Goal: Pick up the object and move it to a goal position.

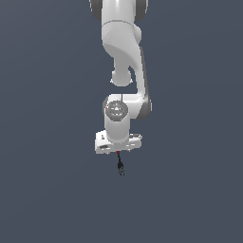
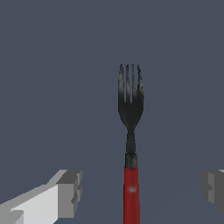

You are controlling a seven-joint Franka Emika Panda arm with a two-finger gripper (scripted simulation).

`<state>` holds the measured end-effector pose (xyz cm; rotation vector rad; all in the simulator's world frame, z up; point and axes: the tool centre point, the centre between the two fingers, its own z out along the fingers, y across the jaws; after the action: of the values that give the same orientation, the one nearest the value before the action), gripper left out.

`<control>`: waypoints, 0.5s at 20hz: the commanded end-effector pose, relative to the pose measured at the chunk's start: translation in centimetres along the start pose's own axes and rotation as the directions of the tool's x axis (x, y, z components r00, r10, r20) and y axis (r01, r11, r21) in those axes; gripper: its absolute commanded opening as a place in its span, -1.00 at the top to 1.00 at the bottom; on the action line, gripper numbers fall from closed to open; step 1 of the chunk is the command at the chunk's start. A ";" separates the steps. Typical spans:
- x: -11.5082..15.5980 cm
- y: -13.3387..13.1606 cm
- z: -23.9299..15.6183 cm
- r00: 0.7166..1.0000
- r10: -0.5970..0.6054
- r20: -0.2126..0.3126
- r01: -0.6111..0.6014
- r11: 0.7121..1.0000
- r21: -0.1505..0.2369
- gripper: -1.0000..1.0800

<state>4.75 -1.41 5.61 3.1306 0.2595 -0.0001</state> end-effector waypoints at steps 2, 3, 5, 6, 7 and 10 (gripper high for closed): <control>0.0 0.0 0.8 1.000 0.000 0.000 0.000 1.000 0.000 -0.92; 0.0 0.0 1.2 1.000 0.000 0.000 0.000 1.000 0.000 -0.92; -0.1 0.0 2.1 1.000 -0.001 0.000 0.001 1.000 0.000 -0.92; -0.1 0.0 2.7 1.000 -0.001 0.000 0.001 1.000 0.000 -0.92; -0.1 0.0 3.3 1.000 -0.001 0.000 0.001 1.000 0.000 -0.92; -0.1 0.0 4.5 1.000 -0.002 0.000 0.002 1.000 0.000 -0.92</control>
<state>4.63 -1.43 1.73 3.1307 0.2616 -0.0018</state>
